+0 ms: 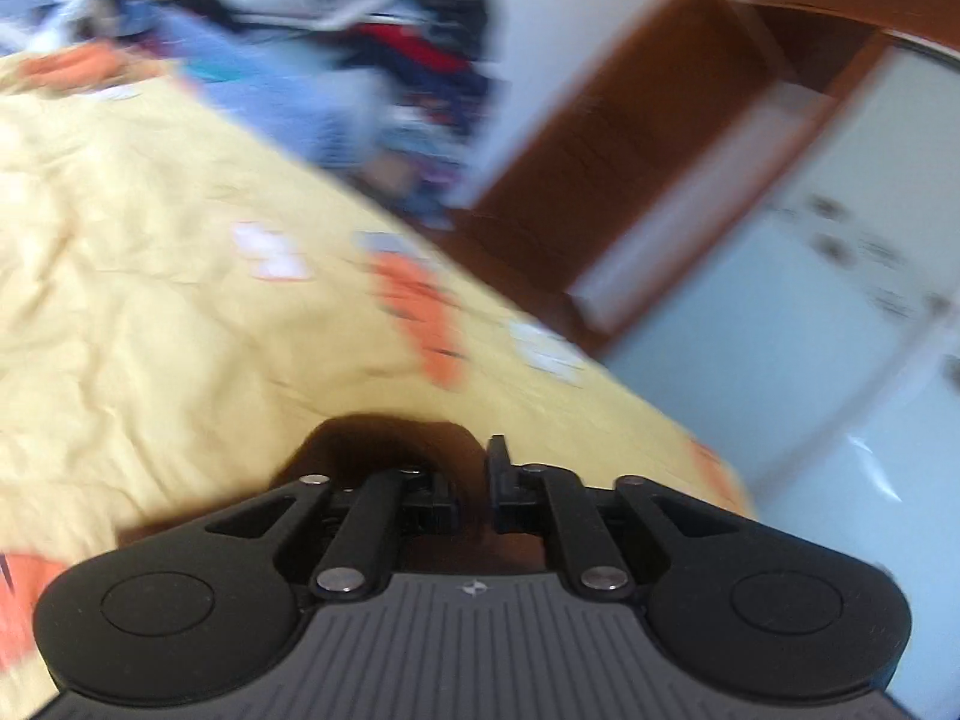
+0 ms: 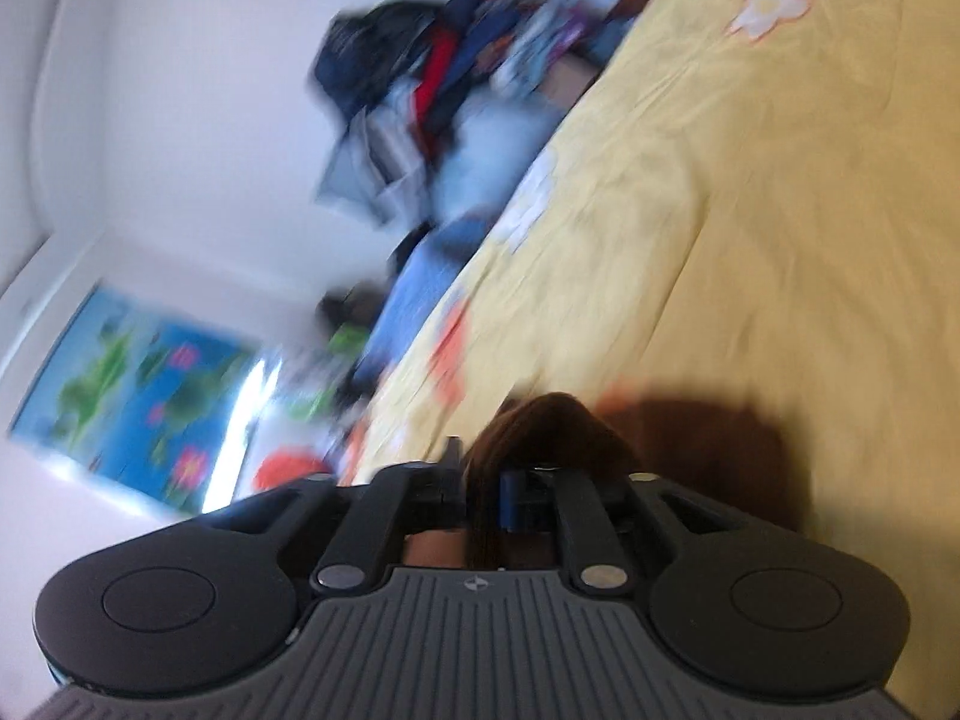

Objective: Fold small clothes

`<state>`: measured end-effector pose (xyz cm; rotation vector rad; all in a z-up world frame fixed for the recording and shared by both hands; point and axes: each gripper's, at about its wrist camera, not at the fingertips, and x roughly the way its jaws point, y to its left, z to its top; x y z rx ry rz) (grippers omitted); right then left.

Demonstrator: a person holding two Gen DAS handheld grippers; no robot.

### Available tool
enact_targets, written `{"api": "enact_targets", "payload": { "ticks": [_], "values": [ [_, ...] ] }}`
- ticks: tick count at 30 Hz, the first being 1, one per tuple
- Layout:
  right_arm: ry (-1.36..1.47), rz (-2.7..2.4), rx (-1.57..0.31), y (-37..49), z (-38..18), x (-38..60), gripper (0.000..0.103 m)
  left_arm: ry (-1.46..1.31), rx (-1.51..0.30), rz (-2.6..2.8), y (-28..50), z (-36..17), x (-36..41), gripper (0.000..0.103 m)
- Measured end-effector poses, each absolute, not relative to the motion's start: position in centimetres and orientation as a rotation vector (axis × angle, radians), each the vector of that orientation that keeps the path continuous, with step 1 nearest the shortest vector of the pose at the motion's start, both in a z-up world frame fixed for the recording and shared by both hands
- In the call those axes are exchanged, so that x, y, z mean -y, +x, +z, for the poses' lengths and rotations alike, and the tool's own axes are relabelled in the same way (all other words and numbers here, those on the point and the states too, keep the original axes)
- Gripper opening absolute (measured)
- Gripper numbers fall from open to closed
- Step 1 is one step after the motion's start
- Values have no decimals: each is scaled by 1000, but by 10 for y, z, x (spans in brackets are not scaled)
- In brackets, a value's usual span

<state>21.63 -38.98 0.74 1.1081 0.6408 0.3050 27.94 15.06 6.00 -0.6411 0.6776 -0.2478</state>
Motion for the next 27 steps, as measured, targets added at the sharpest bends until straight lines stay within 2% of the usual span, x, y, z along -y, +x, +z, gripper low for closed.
{"api": "enact_targets", "payload": {
  "ticks": [1,2,3,4,9,15,17,19,26,27],
  "values": [
    [1135,252,-625,221,1,391,69,-668,-696,-196,285,54,-154,35],
    [1157,202,-618,222,-4,392,92,-709,-699,-145,281,51,-157,46],
    [1166,166,-606,217,-6,391,95,-747,-675,-114,269,48,-163,71],
    [1162,185,-586,208,-8,388,96,-767,-630,-108,251,47,-167,86],
    [1049,264,-593,128,-5,383,96,-784,-564,-139,144,43,-184,88],
    [983,176,-635,23,-18,388,96,-961,-568,-57,33,4,-195,88],
    [940,171,-652,13,-15,374,98,-1004,-584,-66,23,-9,-191,88],
    [918,186,-684,18,-14,363,103,-961,-569,-73,26,-8,-181,97],
    [902,182,-679,83,-10,328,103,-817,-578,-40,86,-5,-152,97],
    [889,176,-670,90,-10,324,97,-791,-584,-32,89,-4,-147,97]
  ]
}}
